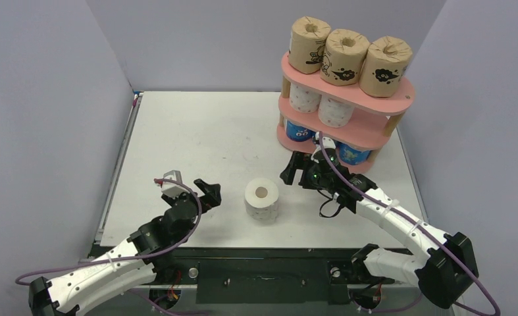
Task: Place and organize the paper towels onto the shelf
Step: Pick up the paper towel from the center of the board, then place the paper towel on the shelf.
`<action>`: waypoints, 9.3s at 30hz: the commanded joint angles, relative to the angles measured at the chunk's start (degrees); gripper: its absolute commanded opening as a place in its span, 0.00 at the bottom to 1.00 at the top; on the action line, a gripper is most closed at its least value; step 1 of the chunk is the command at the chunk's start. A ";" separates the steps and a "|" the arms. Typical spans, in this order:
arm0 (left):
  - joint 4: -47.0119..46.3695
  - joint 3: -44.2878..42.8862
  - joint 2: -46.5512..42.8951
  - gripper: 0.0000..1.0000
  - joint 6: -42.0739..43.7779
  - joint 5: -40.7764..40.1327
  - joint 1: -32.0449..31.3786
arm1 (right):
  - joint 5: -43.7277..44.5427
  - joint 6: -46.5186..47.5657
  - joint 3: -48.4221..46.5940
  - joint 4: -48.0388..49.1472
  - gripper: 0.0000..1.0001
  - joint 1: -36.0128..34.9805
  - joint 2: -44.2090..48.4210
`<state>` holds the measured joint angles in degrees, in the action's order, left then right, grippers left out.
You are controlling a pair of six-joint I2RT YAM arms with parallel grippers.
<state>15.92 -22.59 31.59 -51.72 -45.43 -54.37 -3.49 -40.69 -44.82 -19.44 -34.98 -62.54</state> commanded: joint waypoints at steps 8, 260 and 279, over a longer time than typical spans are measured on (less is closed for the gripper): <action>-9.53 4.48 -4.53 0.96 3.41 2.70 0.43 | 0.30 2.72 -4.21 4.17 0.91 -5.82 -6.35; -42.69 0.99 15.63 0.89 15.96 21.83 0.14 | 20.21 -7.40 -3.43 10.19 0.00 33.92 5.21; -43.32 2.37 16.72 0.89 15.69 21.98 0.23 | 20.51 -8.26 -4.20 13.27 0.00 34.76 2.05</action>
<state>-25.50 -19.97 48.05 -35.68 -23.73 -54.04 15.70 -48.29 -46.30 -10.17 -0.67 -59.81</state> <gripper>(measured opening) 0.894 0.002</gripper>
